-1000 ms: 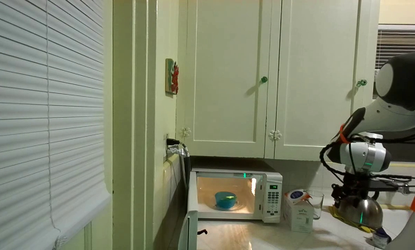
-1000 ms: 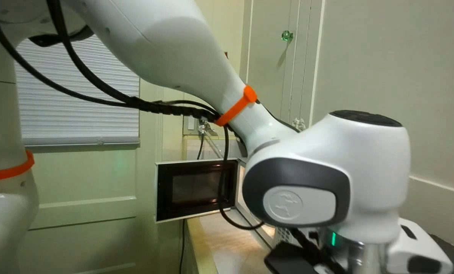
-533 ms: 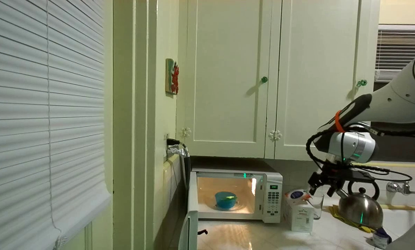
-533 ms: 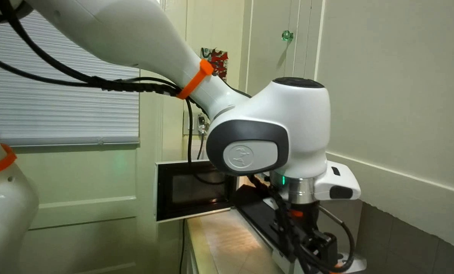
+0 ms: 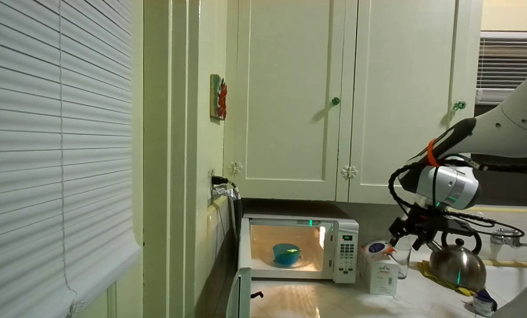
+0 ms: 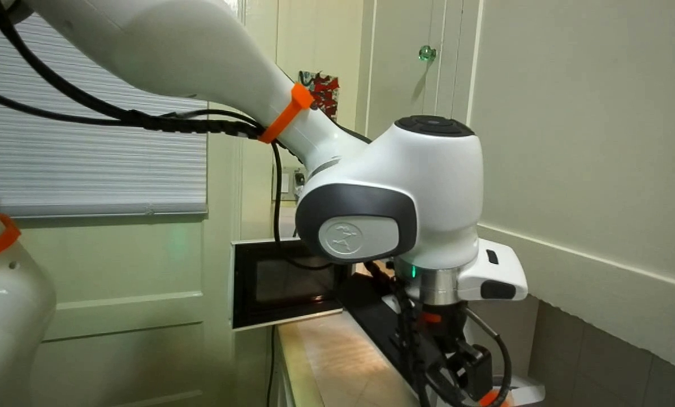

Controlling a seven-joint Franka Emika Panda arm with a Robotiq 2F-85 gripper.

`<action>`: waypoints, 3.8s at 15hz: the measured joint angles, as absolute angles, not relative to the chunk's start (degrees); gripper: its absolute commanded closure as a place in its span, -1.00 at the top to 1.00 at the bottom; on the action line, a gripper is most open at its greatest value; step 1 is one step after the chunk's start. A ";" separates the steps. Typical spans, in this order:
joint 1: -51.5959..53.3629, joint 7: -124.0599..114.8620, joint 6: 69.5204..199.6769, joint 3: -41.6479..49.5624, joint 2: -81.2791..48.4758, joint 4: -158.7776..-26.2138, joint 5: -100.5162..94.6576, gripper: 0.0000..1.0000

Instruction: Move the white and blue object to the right

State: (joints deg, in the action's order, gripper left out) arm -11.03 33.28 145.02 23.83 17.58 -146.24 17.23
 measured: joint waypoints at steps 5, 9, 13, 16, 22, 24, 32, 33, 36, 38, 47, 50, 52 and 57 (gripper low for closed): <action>-6.17 41.29 157.07 26.97 16.87 -147.90 28.15 0.21; 1.21 51.39 165.31 30.92 14.53 -148.03 40.91 -0.44; 9.27 62.67 171.29 35.51 12.93 -147.00 54.01 -1.00; 14.25 69.09 173.07 39.13 12.00 -145.46 62.27 -1.00; 20.99 82.05 173.10 45.55 8.09 -140.99 79.45 -1.00; 21.78 88.45 173.02 46.63 5.52 -139.27 85.96 -1.00; 20.70 110.24 164.43 47.57 -9.92 -133.96 110.17 -1.00; 20.46 111.91 163.37 47.57 -11.77 -133.46 112.23 -1.00; 19.83 115.49 161.21 47.59 -15.07 -131.59 117.04 -1.00; 19.49 117.04 160.26 47.63 -16.24 -130.64 119.12 -1.00; 17.85 118.07 161.81 45.59 -16.11 -129.55 119.35 -1.00; 18.23 117.09 164.20 45.61 -14.45 -129.65 117.58 -1.00; 18.32 115.86 166.89 45.66 -12.88 -129.88 115.86 -1.00; 18.30 112.75 173.39 45.92 -7.03 -132.07 109.62 -0.73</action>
State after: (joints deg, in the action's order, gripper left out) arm 18.30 112.75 173.39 45.92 -7.03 -132.07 109.62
